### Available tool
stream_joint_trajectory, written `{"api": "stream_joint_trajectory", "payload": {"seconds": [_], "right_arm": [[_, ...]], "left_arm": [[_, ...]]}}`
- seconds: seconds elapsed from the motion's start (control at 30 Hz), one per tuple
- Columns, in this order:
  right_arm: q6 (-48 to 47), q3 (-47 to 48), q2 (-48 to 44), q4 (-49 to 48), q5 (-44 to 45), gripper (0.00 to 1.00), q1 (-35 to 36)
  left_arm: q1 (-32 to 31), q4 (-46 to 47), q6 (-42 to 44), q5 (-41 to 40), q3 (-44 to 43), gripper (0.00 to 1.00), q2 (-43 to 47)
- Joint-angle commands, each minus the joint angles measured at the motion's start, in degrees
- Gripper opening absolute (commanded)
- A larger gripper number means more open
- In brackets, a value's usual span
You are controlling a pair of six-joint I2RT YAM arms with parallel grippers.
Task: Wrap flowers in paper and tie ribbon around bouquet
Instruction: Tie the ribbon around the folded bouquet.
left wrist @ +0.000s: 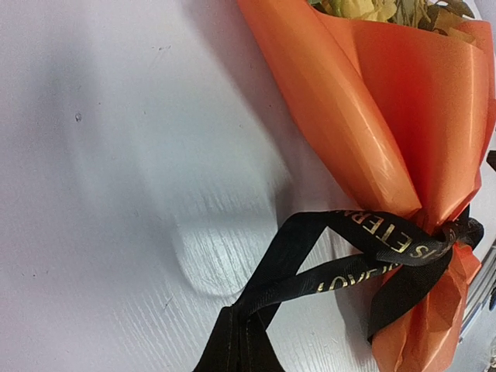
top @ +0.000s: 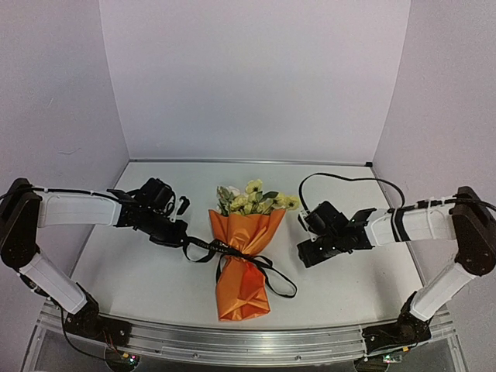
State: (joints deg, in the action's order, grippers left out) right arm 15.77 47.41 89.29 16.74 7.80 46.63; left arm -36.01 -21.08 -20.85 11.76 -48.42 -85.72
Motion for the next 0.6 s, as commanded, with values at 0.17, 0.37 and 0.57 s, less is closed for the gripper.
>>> {"api": "stream_joint_trajectory", "payload": {"seconds": [0.17,0.37,0.57], "right_arm": [[0.8,-4.0,9.0,-18.9,-6.3,0.59,-0.1],[1.7,-6.2,9.5,-21.1,-2.5,0.59,6.6],[3.5,-8.4,6.1,-21.0,5.2,0.59,14.4]], "left_arm": [[0.1,3.1,-2.8,-1.3,0.3,0.00,4.7],[0.1,4.9,-4.8,-1.6,2.2,0.00,6.3],[0.1,5.1,-5.9,-2.4,2.7,0.00,7.3]]}}
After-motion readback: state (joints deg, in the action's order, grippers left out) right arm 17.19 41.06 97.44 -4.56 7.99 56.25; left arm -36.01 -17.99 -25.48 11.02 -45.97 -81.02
